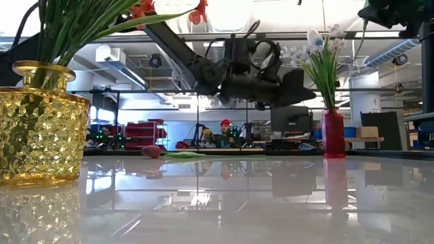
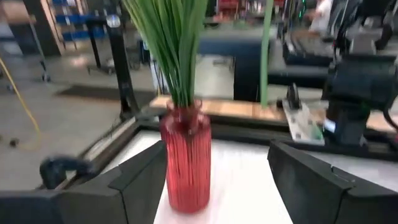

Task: Sort flowers into vase by color
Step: Put the white tulip into the red vase

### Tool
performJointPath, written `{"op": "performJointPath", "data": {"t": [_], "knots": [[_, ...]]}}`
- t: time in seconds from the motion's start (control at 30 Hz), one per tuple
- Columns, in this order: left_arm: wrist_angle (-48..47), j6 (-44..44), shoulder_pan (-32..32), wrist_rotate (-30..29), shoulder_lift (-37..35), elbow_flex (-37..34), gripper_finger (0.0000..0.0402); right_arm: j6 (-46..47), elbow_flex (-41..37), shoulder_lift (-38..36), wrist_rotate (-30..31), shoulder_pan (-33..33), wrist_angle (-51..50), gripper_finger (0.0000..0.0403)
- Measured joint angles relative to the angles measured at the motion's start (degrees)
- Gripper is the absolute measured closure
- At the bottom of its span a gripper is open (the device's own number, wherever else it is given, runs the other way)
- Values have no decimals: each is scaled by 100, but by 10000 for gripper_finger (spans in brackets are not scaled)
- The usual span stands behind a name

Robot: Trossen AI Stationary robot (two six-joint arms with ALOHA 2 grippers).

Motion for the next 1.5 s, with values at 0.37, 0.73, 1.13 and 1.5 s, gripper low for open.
{"op": "performJointPath", "data": {"t": [0.37,0.73,1.13,1.5], "knots": [[695,67,17,-49,485,270,139,-1016,-590,-1,755,-2,1329,385],[735,137,34,-47,695,611,139,-1322,-624,99,759,-2,1943,385],[1336,-55,48,-45,965,606,132,-1550,-671,768,768,-164,2640,385],[828,-152,48,-39,1610,1641,107,-1615,-673,878,771,-164,2848,385]]}}
